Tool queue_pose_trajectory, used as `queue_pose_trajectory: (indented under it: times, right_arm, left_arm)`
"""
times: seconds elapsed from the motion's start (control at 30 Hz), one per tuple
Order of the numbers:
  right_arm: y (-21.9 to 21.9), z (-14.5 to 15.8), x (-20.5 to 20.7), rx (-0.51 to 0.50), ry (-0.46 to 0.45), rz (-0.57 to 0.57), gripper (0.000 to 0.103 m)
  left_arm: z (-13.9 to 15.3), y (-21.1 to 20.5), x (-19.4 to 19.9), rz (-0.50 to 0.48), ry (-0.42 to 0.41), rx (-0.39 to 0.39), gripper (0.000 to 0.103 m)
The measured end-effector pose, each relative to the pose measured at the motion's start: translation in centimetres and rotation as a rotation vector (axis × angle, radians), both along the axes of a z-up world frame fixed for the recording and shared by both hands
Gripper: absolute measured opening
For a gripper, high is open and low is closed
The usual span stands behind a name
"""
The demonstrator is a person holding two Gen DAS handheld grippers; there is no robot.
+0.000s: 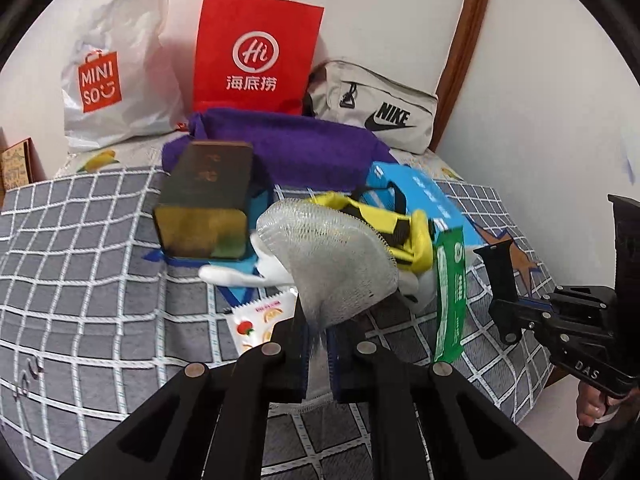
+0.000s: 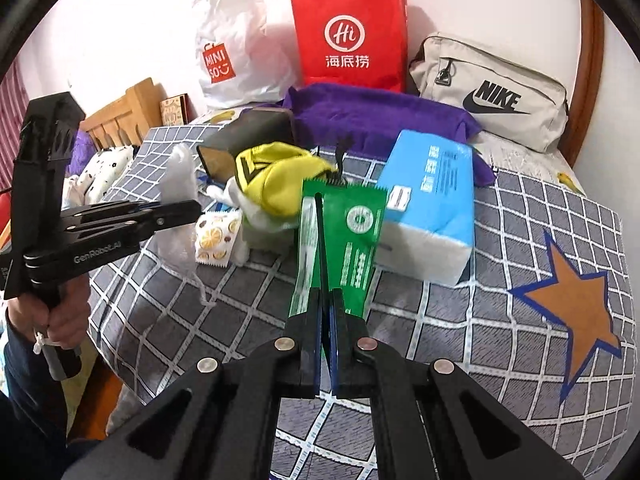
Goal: Organize soft objects
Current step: 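Lift and carry the mesh bag and black strap over the purple towel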
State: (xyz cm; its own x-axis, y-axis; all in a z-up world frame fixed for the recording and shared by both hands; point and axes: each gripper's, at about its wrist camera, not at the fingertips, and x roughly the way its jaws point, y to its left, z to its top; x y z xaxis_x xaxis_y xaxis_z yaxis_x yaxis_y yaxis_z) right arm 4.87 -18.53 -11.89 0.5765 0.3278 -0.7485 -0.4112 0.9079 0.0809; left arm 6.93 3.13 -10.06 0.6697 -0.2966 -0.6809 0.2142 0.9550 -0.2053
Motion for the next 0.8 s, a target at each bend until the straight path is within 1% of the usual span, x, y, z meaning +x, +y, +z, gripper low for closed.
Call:
queue_pose_trajectory:
  times: [0.23,0.43,0.8]
  right_arm:
    - [-0.3,1.8,1.5,0.004,-0.018,-0.017,0.003]
    - [-0.8,3.5,4.4,0.016,-0.038,-0.049,0.003]
    - [-1.2,5.5,11.4,0.03,-0.07,-0.095,0.003]
  left_arm:
    - [2.3,0.7,1.0,0.022,-0.016,0.018,0.008]
    - [3.7,1.4,3.2,0.044,-0.014,0.02,0.008]
    - [5.9,2.5,10.0,0.128,-0.003,0.132,0.008]
